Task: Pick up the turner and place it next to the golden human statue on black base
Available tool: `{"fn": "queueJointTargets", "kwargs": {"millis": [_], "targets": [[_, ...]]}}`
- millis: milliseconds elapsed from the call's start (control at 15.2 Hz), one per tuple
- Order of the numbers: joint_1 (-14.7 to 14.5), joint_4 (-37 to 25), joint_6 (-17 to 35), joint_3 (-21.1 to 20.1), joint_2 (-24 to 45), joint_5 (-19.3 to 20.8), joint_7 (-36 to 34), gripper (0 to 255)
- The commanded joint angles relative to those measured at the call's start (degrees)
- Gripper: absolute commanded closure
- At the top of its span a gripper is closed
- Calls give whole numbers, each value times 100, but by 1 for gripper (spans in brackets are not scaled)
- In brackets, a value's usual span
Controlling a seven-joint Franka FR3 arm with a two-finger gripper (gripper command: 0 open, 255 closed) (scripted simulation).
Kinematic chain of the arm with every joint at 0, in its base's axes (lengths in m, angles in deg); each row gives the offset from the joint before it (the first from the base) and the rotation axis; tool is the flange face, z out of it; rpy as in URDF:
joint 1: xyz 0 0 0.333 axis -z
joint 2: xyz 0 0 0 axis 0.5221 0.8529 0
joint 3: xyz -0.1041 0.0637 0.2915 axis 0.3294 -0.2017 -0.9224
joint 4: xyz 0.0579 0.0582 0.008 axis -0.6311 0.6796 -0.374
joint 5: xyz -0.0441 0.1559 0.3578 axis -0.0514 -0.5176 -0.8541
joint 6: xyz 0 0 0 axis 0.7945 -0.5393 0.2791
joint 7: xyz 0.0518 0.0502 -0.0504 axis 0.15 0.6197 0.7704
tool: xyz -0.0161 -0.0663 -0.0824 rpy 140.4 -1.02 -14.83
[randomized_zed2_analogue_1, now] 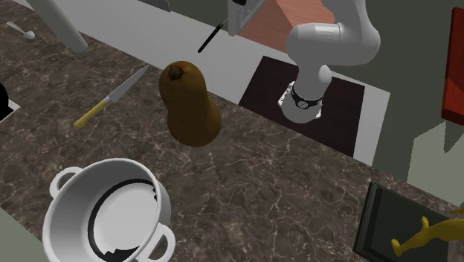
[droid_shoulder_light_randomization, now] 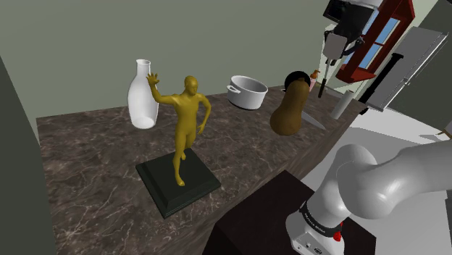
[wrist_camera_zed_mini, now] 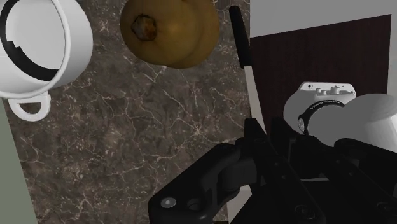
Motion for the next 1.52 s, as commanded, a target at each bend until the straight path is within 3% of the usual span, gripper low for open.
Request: {"fn": "queueJointTargets", "kwargs": {"millis": [0,132,858,1452], "targets": [[-23,-238,-121,1,115,-21,44,255],[-43,-459,-238,0,219,-39,84,255],[-476,-1201,233,-359,1685,-846,-833,255],[-763,-2582,312,-470,3293,-1472,-1291,255]]}}
